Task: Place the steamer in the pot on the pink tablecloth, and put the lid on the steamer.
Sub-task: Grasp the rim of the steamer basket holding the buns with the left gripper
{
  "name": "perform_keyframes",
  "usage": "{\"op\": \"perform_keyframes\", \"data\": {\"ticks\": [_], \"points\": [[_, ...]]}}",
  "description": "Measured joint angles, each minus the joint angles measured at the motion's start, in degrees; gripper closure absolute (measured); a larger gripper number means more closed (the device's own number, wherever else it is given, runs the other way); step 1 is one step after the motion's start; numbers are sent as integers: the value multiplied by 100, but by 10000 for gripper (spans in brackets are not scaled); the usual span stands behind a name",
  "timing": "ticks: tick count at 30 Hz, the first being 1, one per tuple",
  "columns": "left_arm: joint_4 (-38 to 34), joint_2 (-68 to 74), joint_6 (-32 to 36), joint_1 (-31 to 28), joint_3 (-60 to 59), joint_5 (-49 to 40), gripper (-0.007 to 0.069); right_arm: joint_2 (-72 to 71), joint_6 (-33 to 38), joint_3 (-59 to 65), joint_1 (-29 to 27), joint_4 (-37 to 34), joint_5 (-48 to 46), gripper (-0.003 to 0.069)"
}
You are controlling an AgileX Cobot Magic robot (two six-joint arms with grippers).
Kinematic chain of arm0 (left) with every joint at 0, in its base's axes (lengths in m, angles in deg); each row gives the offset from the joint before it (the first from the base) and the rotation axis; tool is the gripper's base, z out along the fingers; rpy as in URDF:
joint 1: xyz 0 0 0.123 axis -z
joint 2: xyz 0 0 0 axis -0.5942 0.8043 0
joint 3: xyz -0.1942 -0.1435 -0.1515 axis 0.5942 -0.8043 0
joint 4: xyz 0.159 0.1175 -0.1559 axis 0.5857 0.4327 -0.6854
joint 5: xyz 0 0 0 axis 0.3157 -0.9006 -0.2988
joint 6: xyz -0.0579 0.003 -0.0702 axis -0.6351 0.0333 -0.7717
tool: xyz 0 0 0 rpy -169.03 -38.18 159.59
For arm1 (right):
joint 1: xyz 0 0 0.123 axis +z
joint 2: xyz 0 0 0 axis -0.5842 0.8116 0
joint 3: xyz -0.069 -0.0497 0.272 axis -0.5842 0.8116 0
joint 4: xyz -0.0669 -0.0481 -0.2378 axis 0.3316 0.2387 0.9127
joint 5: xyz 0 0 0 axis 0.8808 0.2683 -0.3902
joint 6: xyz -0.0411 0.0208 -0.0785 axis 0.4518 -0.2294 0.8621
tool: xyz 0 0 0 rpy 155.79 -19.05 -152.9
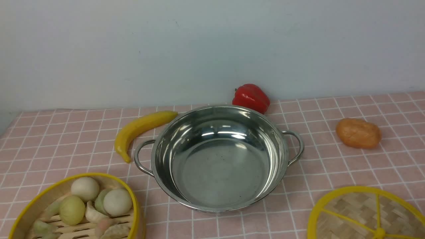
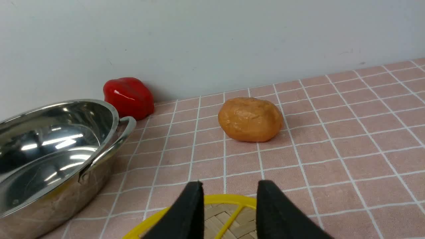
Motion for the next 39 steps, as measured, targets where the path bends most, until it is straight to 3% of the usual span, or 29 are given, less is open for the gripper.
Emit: {"op": "perform_keyframes", "data": {"ticks": [24, 32, 39], "points": [[82, 0, -50, 0, 0, 199, 382, 0, -5, 0, 0, 0, 0, 416], [-2272, -11, -1499, 0, -2, 1172, 382, 0, -5, 0, 0, 0, 0, 416], [-2729, -11, -1570, 0, -2, 1917, 382, 0, -5, 0, 0, 0, 0, 416]]}}
